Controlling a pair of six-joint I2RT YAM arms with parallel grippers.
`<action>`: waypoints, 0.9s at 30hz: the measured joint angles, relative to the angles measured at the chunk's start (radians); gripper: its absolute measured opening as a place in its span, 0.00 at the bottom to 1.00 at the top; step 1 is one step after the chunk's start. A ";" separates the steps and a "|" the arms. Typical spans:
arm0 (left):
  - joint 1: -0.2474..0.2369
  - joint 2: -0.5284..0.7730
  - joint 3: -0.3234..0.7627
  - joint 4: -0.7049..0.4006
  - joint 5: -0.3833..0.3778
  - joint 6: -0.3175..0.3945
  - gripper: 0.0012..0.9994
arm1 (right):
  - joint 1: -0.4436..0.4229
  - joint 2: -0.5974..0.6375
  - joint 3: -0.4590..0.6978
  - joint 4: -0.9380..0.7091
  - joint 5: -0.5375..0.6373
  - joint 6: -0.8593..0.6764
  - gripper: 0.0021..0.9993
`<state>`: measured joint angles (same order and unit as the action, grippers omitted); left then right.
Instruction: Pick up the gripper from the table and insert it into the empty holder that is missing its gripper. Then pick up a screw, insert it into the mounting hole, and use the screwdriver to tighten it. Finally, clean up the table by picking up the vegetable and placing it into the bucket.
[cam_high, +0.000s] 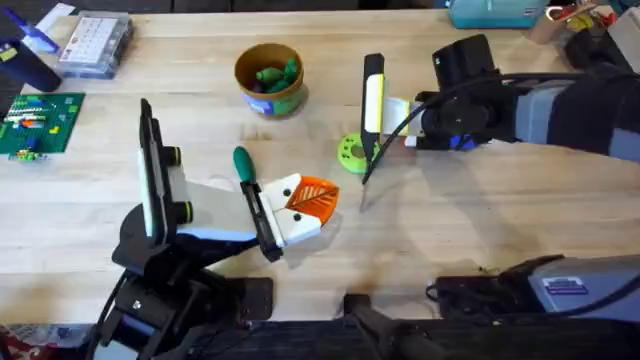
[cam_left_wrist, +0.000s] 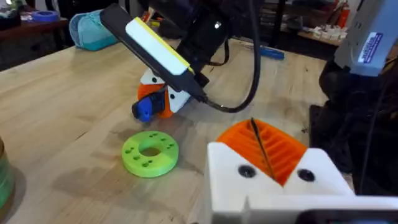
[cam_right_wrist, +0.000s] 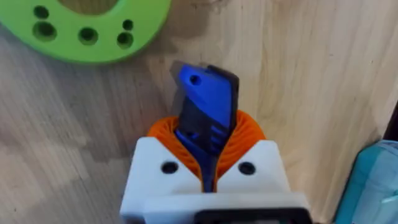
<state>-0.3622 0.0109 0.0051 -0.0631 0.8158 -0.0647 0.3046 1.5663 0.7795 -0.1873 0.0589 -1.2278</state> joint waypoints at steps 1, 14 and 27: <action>0.000 0.000 0.000 0.000 0.000 0.000 0.01 | 0.000 0.000 0.000 0.000 0.000 0.000 0.05; 0.000 0.000 0.000 0.000 0.000 0.000 0.01 | 0.001 0.019 -0.005 0.082 0.004 0.019 0.05; 0.000 0.000 0.000 0.000 0.000 0.000 0.01 | 0.006 0.019 0.015 0.124 0.047 -0.015 0.99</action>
<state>-0.3622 0.0109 0.0051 -0.0631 0.8158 -0.0647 0.3106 1.5856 0.7944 -0.0634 0.1063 -1.2429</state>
